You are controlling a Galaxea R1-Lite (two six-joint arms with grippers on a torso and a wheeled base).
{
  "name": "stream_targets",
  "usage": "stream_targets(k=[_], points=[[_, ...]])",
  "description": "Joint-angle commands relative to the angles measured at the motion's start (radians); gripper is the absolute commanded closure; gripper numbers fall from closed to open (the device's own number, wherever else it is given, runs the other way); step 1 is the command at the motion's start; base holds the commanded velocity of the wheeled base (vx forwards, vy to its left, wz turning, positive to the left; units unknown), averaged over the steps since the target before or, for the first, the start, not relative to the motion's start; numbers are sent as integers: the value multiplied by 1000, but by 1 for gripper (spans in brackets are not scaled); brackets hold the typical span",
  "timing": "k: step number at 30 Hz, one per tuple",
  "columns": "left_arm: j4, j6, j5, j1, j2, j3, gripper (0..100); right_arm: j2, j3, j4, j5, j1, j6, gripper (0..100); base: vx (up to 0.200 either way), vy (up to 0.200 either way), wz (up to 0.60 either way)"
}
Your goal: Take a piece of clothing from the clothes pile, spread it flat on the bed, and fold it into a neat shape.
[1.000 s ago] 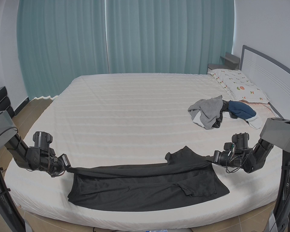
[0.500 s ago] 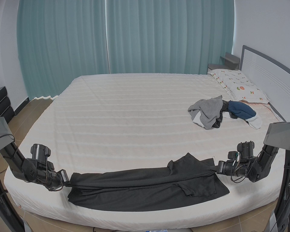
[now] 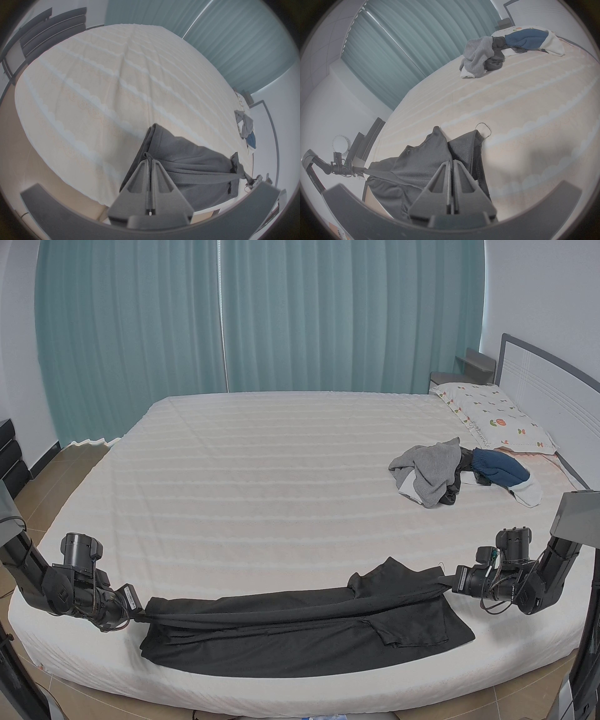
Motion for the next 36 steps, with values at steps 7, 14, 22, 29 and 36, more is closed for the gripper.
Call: stream_targets(k=[7, 14, 22, 29, 36], points=[[28, 19, 2, 0, 11, 23, 100, 36, 58, -3, -4, -9, -29, 100, 0, 0, 0], [40, 37, 0, -3, 37, 25, 100, 50, 67, -3, -4, -6, -44, 100, 0, 0, 0], [40, 31, -1, -9, 30, 17, 0, 23, 37, -6, 2, -7, -22, 0, 0, 0, 0], [40, -16, -4, -9, 27, -40, 0, -17, -31, 8, 2, -19, 82, 0, 0, 0, 0], [40, -125, -3, -17, 109, -155, 0, 50, -120, 43, 2, -21, 185, 0, 0, 0, 0]])
